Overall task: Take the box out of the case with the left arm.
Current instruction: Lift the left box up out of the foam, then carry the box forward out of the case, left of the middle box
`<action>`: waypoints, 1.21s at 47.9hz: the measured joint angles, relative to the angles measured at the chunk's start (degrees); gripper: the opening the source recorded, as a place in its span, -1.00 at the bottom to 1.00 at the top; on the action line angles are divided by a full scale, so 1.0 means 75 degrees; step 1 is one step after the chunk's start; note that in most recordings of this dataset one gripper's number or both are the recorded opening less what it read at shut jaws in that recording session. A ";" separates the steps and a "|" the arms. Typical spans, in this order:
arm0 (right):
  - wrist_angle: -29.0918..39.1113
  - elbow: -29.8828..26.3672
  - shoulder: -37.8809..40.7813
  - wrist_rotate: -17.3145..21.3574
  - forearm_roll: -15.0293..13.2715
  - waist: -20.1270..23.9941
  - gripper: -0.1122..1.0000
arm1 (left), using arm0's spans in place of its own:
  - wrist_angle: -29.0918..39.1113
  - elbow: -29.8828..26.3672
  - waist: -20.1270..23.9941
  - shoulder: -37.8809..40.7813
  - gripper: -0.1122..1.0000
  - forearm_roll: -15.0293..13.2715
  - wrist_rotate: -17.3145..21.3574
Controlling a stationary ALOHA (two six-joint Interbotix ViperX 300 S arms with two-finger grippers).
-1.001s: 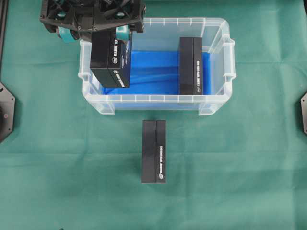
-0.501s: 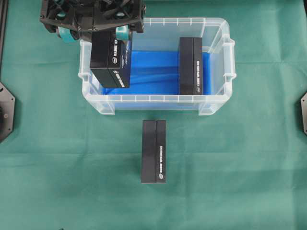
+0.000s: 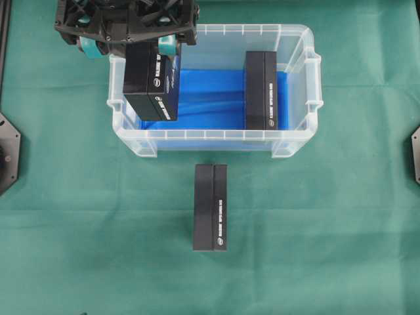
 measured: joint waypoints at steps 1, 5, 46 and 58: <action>0.0000 -0.0012 0.0012 0.0000 0.0000 0.0000 -0.80 | 0.0000 0.0000 0.0000 0.0000 0.30 0.0000 0.0000; 0.0000 -0.0012 0.0000 0.0000 0.0000 0.0000 -0.80 | 0.0012 0.0012 0.0000 0.0000 0.30 0.0000 0.0000; 0.0000 0.0000 0.0012 -0.0023 -0.0035 -0.0012 -0.80 | 0.0070 0.0012 -0.0703 0.0000 0.30 0.0000 -0.0539; 0.0000 -0.0012 0.0012 -0.0023 -0.0082 -0.0012 -0.80 | 0.0316 0.0117 -0.1910 -0.0094 0.30 -0.0012 -0.1559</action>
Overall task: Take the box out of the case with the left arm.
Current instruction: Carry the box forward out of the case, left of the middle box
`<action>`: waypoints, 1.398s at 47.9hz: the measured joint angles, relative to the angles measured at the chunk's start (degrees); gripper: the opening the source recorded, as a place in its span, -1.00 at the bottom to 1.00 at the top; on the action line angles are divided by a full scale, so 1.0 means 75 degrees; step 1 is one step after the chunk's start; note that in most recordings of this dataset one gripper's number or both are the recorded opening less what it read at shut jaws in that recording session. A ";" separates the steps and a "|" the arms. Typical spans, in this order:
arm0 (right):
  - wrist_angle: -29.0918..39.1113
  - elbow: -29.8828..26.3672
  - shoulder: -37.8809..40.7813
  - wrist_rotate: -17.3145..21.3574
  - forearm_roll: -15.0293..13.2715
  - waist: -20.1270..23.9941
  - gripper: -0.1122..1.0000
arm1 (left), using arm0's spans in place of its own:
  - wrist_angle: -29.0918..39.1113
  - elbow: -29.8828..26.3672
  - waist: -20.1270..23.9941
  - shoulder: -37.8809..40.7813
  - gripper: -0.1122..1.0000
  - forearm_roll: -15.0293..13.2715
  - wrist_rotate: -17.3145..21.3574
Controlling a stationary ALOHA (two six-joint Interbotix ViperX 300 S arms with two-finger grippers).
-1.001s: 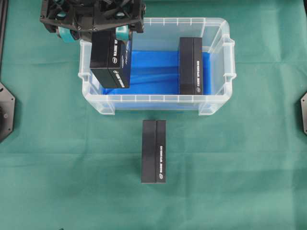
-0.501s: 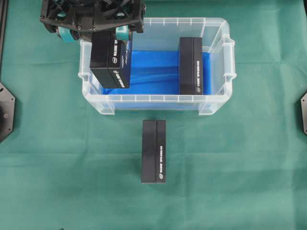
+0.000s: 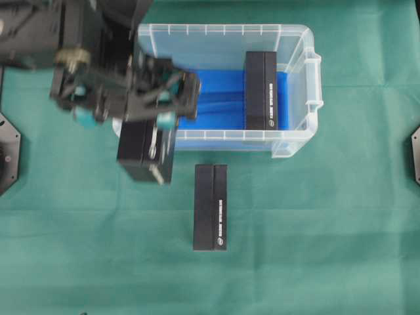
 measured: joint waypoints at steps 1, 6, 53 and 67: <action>0.0000 0.0012 0.0000 0.0000 -0.0012 0.0000 -0.80 | 0.0000 0.0023 -0.0105 -0.0023 0.29 0.0000 -0.0152; 0.0000 0.0012 -0.0012 0.0000 -0.0012 0.0000 -0.80 | 0.0012 0.0059 -0.0715 -0.0082 0.29 0.0000 -0.0773; 0.0000 0.0012 0.0035 0.0023 -0.0012 0.0000 -0.80 | -0.0422 0.1043 -0.2402 -0.0094 0.30 0.0047 -0.2848; 0.0000 0.0000 0.0035 0.0023 -0.0012 0.0012 -0.80 | -0.1945 0.2637 -0.2414 -0.0094 0.30 0.0234 -0.3035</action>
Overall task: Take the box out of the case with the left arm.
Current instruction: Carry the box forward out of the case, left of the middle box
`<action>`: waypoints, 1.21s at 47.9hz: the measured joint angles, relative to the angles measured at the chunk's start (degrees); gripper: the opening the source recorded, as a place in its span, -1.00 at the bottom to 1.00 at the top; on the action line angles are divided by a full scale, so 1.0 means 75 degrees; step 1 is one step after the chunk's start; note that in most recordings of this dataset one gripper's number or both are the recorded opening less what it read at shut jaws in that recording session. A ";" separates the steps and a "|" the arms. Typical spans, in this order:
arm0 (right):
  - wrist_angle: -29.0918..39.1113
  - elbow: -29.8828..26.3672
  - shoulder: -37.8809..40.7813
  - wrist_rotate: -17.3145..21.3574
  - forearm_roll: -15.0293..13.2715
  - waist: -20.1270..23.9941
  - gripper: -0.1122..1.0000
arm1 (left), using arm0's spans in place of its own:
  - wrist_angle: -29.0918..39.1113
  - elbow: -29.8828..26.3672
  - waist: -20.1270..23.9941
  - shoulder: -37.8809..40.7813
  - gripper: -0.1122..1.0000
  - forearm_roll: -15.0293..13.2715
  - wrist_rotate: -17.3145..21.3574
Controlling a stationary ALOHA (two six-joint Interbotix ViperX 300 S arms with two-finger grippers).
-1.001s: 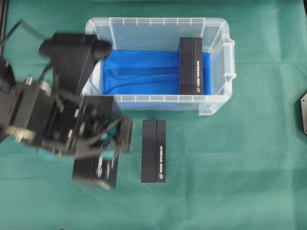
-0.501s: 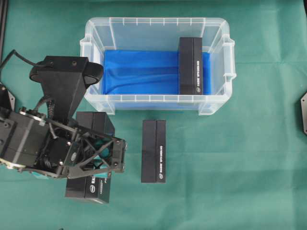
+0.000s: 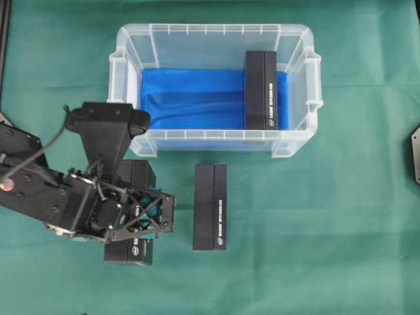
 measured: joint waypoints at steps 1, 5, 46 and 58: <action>0.0000 0.0012 0.0000 -0.0012 0.0000 0.0000 -0.80 | -0.0094 0.0082 0.0000 0.0000 0.29 0.0000 -0.0023; 0.0000 0.0012 0.0000 0.0000 0.0000 -0.0012 -0.80 | -0.0551 0.0480 0.0000 0.0012 0.29 0.0012 -0.0105; 0.0000 0.0012 0.0000 0.0000 0.0000 0.0000 -0.80 | -0.2988 0.1945 -0.0012 0.0715 0.30 -0.0070 -0.0047; 0.0000 0.0012 0.0000 0.0000 -0.0012 0.0000 -0.80 | -0.3023 0.1945 -0.0023 0.0715 0.91 -0.0094 -0.0047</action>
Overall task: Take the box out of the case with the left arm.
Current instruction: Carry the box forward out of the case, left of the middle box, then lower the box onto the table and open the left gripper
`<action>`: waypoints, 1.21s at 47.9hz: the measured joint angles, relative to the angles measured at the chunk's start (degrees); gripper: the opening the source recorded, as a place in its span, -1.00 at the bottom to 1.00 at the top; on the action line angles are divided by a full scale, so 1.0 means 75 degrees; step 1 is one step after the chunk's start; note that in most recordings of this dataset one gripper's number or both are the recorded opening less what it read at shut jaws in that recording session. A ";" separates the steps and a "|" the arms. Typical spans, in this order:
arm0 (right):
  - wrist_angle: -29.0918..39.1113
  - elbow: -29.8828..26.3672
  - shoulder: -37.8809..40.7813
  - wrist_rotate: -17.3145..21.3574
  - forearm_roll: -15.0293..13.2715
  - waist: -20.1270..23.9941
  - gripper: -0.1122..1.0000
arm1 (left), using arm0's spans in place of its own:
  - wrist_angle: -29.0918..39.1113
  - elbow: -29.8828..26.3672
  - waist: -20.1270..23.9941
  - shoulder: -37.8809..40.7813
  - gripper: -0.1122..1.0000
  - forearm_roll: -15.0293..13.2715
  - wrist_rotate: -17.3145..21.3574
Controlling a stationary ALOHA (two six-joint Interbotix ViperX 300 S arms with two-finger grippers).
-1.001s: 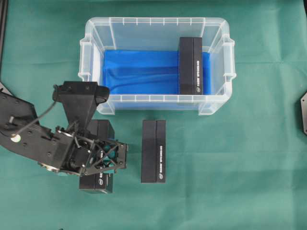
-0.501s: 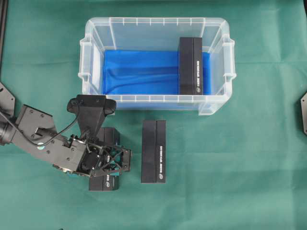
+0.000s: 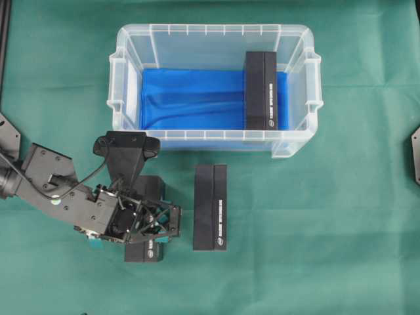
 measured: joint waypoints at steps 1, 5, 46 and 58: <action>0.0000 0.0000 0.0000 0.0000 0.0012 -0.0012 -0.80 | 0.0000 0.0000 0.0012 0.0000 0.93 -0.0012 0.0000; 0.0000 0.0000 0.0000 0.0000 0.0012 -0.0012 -0.80 | -0.0012 0.0000 0.0000 0.0000 0.91 -0.0012 0.0000; 0.0000 0.0000 0.0000 0.0000 0.0000 0.0000 -0.80 | 0.3023 -0.1617 0.0000 -0.1980 0.88 -0.0012 0.0012; 0.0000 -0.0012 0.0000 0.0000 0.0000 0.0000 -0.80 | 0.3246 -0.1793 0.0000 -0.1992 0.88 -0.0012 0.0023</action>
